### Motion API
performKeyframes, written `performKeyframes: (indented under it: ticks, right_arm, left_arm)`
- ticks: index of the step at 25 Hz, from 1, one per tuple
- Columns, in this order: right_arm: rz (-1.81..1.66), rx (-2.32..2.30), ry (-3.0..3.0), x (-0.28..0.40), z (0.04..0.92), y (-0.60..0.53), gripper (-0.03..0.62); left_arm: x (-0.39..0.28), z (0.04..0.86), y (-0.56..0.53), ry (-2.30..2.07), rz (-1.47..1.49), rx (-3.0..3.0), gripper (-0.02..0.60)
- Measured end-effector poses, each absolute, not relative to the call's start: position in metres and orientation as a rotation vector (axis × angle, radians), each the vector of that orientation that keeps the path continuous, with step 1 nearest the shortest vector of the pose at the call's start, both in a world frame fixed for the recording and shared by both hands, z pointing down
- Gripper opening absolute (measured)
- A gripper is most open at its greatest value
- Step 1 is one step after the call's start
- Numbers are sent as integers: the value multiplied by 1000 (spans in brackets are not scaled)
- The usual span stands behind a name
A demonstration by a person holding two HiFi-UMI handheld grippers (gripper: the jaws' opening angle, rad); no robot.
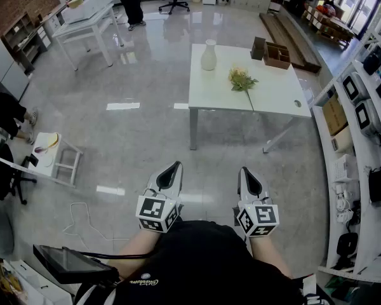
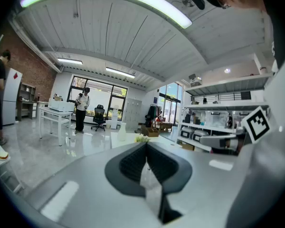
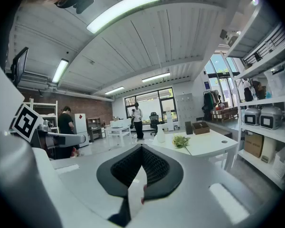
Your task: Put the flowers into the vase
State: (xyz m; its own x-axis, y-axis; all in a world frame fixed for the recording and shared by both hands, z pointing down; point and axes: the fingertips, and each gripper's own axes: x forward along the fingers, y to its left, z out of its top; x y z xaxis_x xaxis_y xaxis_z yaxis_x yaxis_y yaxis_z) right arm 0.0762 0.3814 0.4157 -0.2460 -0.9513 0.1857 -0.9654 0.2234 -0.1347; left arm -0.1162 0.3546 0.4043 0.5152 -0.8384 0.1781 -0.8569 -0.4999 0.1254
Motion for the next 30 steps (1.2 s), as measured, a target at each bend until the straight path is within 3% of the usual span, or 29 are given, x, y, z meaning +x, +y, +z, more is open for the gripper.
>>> performKeyframes:
  ticks: [19, 30]
  right_arm:
    - [366, 1839, -2449, 56, 414, 371, 0]
    - [406, 1874, -2359, 19, 432, 366, 0]
  left_arm:
    - [-109, 407, 347, -1409, 142, 2575, 8]
    - [-157, 432, 341, -1355, 155, 2529, 7]
